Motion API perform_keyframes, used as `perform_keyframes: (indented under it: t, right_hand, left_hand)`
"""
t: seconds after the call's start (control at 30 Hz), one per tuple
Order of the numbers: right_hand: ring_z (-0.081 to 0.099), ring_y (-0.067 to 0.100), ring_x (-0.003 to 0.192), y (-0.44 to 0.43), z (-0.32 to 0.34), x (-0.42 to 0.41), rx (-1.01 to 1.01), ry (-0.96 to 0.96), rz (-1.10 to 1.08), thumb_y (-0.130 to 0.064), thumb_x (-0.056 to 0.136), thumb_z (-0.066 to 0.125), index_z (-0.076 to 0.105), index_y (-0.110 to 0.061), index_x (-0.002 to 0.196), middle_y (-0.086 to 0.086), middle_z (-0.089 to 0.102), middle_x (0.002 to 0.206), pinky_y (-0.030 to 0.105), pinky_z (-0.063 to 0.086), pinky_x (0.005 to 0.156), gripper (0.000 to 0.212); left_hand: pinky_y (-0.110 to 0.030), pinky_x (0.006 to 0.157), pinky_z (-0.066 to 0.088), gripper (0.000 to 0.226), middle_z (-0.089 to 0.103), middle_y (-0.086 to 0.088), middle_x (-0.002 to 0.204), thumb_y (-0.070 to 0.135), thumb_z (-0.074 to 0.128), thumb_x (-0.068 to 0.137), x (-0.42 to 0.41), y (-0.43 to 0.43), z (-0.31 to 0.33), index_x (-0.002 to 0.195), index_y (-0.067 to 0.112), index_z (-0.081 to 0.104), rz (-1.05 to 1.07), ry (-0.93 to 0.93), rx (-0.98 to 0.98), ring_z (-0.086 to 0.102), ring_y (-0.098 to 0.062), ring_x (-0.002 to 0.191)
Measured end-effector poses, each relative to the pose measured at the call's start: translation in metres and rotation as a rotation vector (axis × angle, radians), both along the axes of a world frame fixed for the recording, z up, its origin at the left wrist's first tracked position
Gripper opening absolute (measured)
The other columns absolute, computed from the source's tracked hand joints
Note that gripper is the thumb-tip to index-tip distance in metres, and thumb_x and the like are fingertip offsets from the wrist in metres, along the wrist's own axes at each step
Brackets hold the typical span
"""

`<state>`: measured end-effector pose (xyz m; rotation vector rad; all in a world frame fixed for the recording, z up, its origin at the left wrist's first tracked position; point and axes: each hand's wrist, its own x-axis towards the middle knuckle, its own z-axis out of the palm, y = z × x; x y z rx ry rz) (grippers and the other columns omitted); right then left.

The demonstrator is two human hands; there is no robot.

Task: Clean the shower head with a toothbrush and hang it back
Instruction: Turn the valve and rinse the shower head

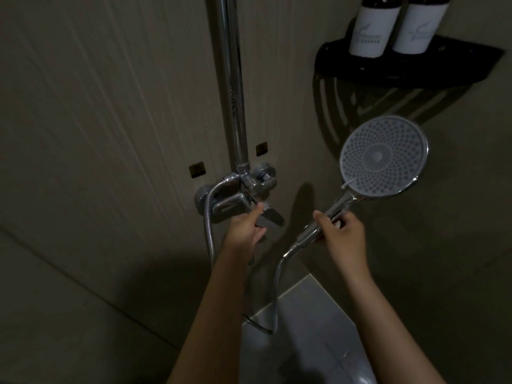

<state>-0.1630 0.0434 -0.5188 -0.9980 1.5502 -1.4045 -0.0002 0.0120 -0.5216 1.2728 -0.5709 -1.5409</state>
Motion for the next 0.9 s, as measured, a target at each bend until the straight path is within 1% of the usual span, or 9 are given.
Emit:
perform_keyframes:
  t: [0.13, 0.2, 0.27, 0.43, 0.57, 0.67, 0.73, 0.8, 0.9]
  right_hand:
    - [0.065, 0.019, 0.069, 0.007, -0.008, -0.004, -0.001, 0.066, -0.054, -0.018, 0.082, 0.070, 0.060, -0.017, 0.075, 0.002, 0.065, 0.070, 0.038, 0.056, 0.069, 0.013]
    - [0.058, 0.012, 0.059, 0.010, -0.011, -0.007, -0.010, 0.159, -0.096, -0.018, 0.081, 0.070, 0.059, -0.014, 0.075, -0.002, 0.059, 0.064, 0.028, 0.048, 0.059, 0.014]
    - [0.055, 0.001, 0.056, 0.012, -0.013, -0.008, -0.002, 0.247, -0.126, -0.020, 0.081, 0.070, 0.061, -0.012, 0.081, -0.005, 0.060, 0.066, 0.020, 0.043, 0.055, 0.012]
    - [0.056, 0.012, 0.064, 0.021, -0.016, -0.010, 0.057, 0.383, -0.175, -0.024, 0.081, 0.070, 0.061, -0.017, 0.090, -0.003, 0.062, 0.073, 0.025, 0.038, 0.055, 0.015]
    - [0.052, 0.010, 0.059, 0.030, -0.016, -0.011, 0.104, 0.462, -0.208, -0.027, 0.079, 0.070, 0.056, -0.018, 0.086, -0.007, 0.055, 0.065, 0.025, 0.033, 0.051, 0.018]
    - [0.054, 0.015, 0.062, 0.037, -0.016, -0.011, 0.122, 0.475, -0.229, -0.027, 0.078, 0.071, 0.054, -0.020, 0.082, -0.005, 0.057, 0.068, 0.027, 0.035, 0.055, 0.019]
    - [0.057, 0.020, 0.068, 0.042, -0.016, -0.010, 0.134, 0.474, -0.240, -0.027, 0.078, 0.071, 0.054, -0.020, 0.081, -0.002, 0.060, 0.072, 0.029, 0.039, 0.061, 0.019]
    - [0.059, 0.021, 0.071, 0.046, -0.015, -0.010, 0.139, 0.479, -0.253, -0.028, 0.078, 0.071, 0.054, -0.019, 0.082, -0.001, 0.062, 0.075, 0.030, 0.042, 0.063, 0.019]
    - [0.058, 0.020, 0.072, 0.053, -0.014, -0.009, 0.148, 0.485, -0.272, -0.028, 0.078, 0.070, 0.055, -0.019, 0.083, -0.001, 0.062, 0.077, 0.029, 0.040, 0.063, 0.018]
  left_hand:
    - [-0.036, 0.107, 0.040, 0.040, 0.056, -0.017, 0.130, 0.025, 0.053, 0.094, -0.005, 0.002, -0.005, 0.126, 0.001, 0.051, -0.021, -0.054, -0.029, 0.053, -0.028, 0.123]
    - [-0.035, 0.109, 0.038, 0.046, 0.055, -0.014, 0.134, 0.026, 0.057, 0.092, -0.005, 0.003, -0.008, 0.130, 0.003, 0.050, -0.063, -0.084, -0.037, 0.050, -0.025, 0.126]
    - [-0.034, 0.110, 0.037, 0.045, 0.055, -0.011, 0.134, 0.024, 0.059, 0.091, -0.005, 0.005, -0.009, 0.131, 0.004, 0.050, -0.079, -0.109, -0.050, 0.049, -0.022, 0.127]
    - [-0.031, 0.107, 0.039, 0.035, 0.057, -0.006, 0.129, 0.023, 0.055, 0.094, -0.008, 0.007, -0.010, 0.125, 0.007, 0.053, -0.054, -0.126, -0.076, 0.051, -0.018, 0.123]
    - [-0.028, 0.103, 0.039, 0.016, 0.058, 0.004, 0.104, 0.022, 0.053, 0.095, -0.010, 0.011, -0.008, 0.111, 0.017, 0.054, -0.059, -0.124, -0.095, 0.054, -0.006, 0.098]
    - [-0.023, 0.091, 0.042, 0.003, 0.057, 0.007, 0.094, 0.020, 0.052, 0.096, -0.012, 0.011, -0.006, 0.094, 0.021, 0.055, -0.049, -0.111, -0.092, 0.053, -0.002, 0.087]
    - [-0.020, 0.081, 0.043, 0.010, 0.054, 0.008, 0.086, 0.021, 0.052, 0.096, -0.010, 0.010, -0.006, 0.086, 0.022, 0.053, -0.054, -0.119, -0.086, 0.050, -0.003, 0.078]
    - [-0.016, 0.069, 0.040, 0.011, 0.050, 0.006, 0.080, 0.022, 0.053, 0.095, -0.010, 0.009, -0.006, 0.085, 0.021, 0.053, -0.065, -0.122, -0.081, 0.046, -0.005, 0.071]
    - [-0.015, 0.063, 0.037, 0.012, 0.054, 0.004, 0.080, 0.021, 0.052, 0.096, -0.009, 0.007, -0.007, 0.085, 0.018, 0.054, -0.063, -0.126, -0.085, 0.046, -0.005, 0.070]
